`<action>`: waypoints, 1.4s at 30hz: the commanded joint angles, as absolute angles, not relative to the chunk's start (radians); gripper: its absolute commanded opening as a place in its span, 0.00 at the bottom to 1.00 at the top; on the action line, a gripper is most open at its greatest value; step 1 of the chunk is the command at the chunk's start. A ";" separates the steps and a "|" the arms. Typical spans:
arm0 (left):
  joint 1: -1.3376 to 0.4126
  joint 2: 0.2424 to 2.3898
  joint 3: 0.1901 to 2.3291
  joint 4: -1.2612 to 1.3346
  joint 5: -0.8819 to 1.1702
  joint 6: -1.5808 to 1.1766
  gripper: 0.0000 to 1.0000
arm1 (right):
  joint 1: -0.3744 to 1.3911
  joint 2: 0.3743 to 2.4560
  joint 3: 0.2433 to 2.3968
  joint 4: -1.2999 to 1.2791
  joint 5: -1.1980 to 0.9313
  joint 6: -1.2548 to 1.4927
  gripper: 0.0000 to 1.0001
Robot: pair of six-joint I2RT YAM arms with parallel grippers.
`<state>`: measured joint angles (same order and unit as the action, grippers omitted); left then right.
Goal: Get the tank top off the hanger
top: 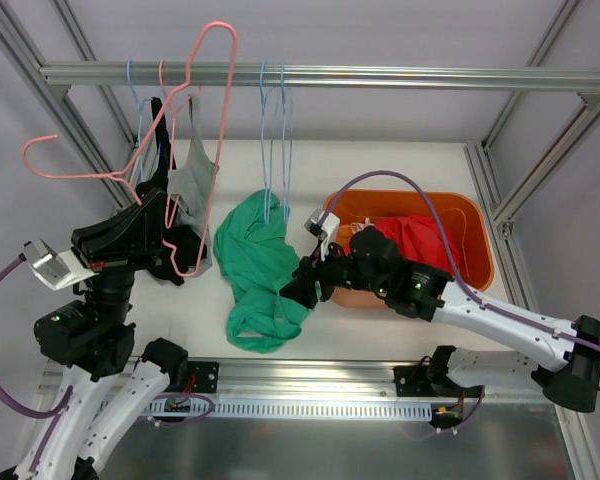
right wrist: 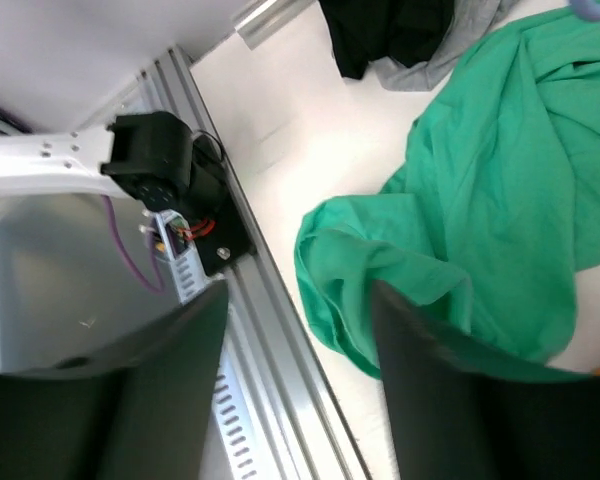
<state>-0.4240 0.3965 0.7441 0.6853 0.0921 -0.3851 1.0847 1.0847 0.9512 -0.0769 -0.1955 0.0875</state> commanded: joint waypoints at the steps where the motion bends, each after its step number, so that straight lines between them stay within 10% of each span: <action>1: -0.420 0.325 0.773 0.429 -0.061 -0.292 0.00 | 1.091 1.072 0.957 -0.041 -0.201 0.071 0.67; 4: -0.420 0.267 0.801 0.133 -0.106 -0.293 0.00 | 1.089 1.040 0.939 -0.060 -0.147 0.049 0.99; 11: -0.420 0.212 0.888 -0.366 -0.198 -0.356 0.00 | 1.083 0.971 0.971 -0.218 0.109 0.011 1.00; 22: -0.420 0.754 1.337 -0.722 -0.270 -0.235 0.00 | 1.065 0.904 0.985 -0.293 0.149 0.009 0.99; 42: -0.630 1.153 1.769 -0.742 -0.478 0.161 0.00 | 1.026 0.882 0.982 -0.307 0.101 -0.023 0.99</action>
<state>-0.6228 1.0935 1.7176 -0.7513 -0.3588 0.0807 1.0313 0.8845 0.9428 -0.3058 0.1154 -0.0048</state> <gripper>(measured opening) 0.030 0.993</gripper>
